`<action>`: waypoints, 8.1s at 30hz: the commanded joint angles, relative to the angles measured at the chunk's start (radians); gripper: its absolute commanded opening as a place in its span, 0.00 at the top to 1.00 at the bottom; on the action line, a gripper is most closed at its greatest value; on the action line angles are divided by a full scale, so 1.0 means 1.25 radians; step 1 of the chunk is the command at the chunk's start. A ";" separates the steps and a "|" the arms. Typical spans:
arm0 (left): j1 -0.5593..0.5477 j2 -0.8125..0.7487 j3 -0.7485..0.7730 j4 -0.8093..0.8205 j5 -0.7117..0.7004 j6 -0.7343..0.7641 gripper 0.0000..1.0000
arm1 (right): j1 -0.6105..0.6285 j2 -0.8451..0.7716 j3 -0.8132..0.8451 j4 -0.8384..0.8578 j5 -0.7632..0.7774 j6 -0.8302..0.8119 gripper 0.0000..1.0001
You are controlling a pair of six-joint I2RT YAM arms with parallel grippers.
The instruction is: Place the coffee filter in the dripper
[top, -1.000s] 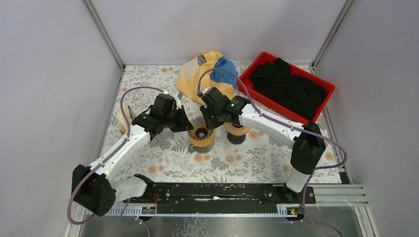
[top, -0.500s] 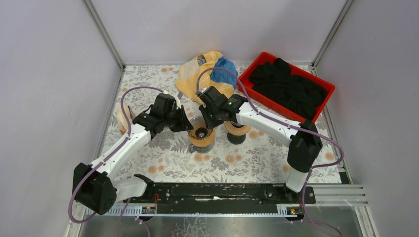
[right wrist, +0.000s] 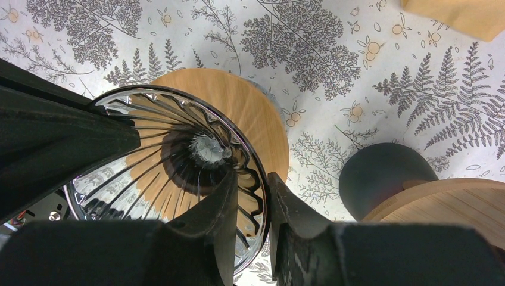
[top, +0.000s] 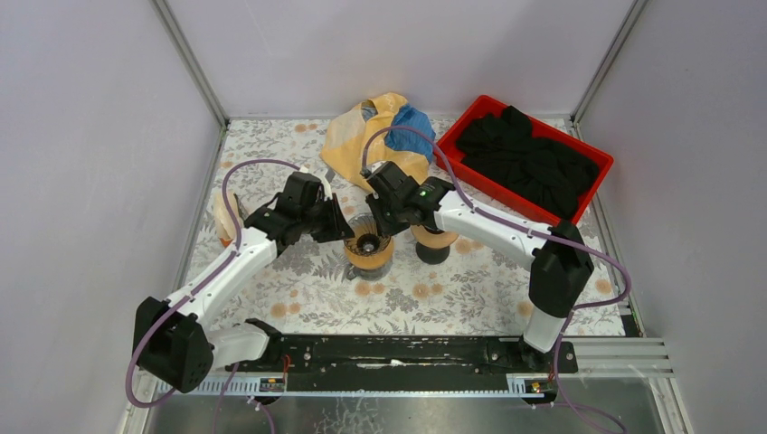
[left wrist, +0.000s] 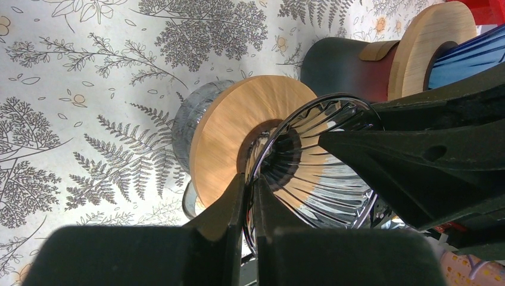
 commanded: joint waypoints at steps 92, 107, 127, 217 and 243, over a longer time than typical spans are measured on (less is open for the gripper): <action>0.361 -0.129 0.144 -0.128 -0.521 0.150 0.33 | 0.017 -0.773 -0.469 0.259 0.482 -0.166 0.01; 0.519 0.023 0.122 -0.029 -0.492 0.185 0.58 | 0.018 -0.757 -0.487 0.267 0.531 -0.183 0.00; 0.593 0.175 0.156 -0.026 -0.425 0.186 0.70 | 0.017 -0.762 -0.508 0.279 0.551 -0.186 0.01; 0.449 -0.217 0.155 -0.030 0.138 -0.071 1.00 | 0.018 -0.681 -0.369 0.360 0.174 -0.233 0.00; 0.028 -0.260 0.018 0.216 -0.143 -0.354 1.00 | 0.103 -0.502 -0.341 0.564 0.075 -0.254 0.00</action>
